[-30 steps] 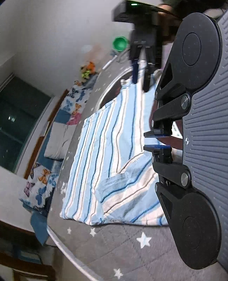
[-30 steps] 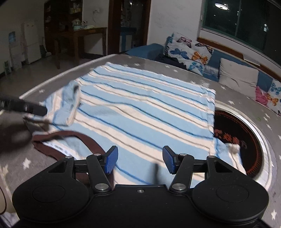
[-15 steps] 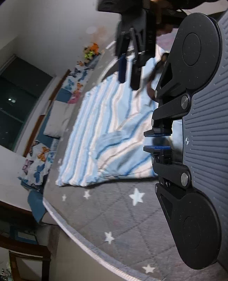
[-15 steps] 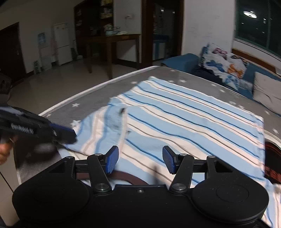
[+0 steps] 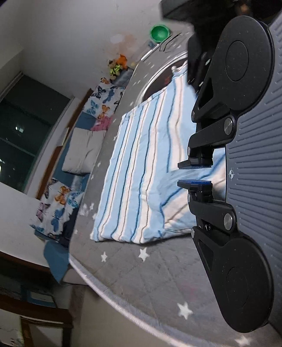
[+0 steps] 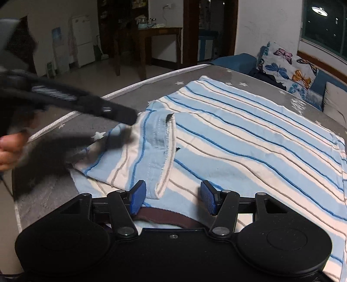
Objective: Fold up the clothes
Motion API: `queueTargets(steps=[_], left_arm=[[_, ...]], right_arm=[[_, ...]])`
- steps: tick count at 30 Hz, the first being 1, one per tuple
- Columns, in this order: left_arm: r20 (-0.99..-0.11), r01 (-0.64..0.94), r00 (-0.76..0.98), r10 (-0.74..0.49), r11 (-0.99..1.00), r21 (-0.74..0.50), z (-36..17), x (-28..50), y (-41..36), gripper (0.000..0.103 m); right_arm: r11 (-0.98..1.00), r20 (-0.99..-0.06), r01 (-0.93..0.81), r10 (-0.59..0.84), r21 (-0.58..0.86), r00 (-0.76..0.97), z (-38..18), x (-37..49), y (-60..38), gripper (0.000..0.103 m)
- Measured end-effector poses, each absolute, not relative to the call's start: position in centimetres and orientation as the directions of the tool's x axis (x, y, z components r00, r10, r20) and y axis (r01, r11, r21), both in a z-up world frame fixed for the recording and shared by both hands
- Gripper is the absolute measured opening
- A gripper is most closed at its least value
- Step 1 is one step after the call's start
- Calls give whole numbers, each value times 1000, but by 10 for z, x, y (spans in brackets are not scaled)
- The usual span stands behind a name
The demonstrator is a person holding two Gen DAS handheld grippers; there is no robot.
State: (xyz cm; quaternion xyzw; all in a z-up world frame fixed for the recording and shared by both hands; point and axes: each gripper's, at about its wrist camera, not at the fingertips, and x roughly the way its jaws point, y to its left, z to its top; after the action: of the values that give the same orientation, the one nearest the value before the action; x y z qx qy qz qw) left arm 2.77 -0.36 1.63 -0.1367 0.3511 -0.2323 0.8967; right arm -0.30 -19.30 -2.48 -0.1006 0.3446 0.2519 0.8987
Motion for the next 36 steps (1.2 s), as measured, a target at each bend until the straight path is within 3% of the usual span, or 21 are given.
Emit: queueTargets(steps=[5,10,15,36], left_arm=[[-615,290,618,-490,869,-401,-3,43,-12,9],[-591,298,636,-496,865,-405,5,30,-10,10],[-563,319,658,-500,863,-392,17,11,-12,22],[-562,372,666,-491,871,-321,36,-65,-39,45]], right_arm=[[878,-665,-478,367,16,651,-20,-14,-215,59],[916,-654,-399,329,45,682,-15,-22,-242,59],[959,-652,-280,239,42,720,-15,-27,-279,59],[987,-599,158,-110,29,794,-26,-80,-418,59]])
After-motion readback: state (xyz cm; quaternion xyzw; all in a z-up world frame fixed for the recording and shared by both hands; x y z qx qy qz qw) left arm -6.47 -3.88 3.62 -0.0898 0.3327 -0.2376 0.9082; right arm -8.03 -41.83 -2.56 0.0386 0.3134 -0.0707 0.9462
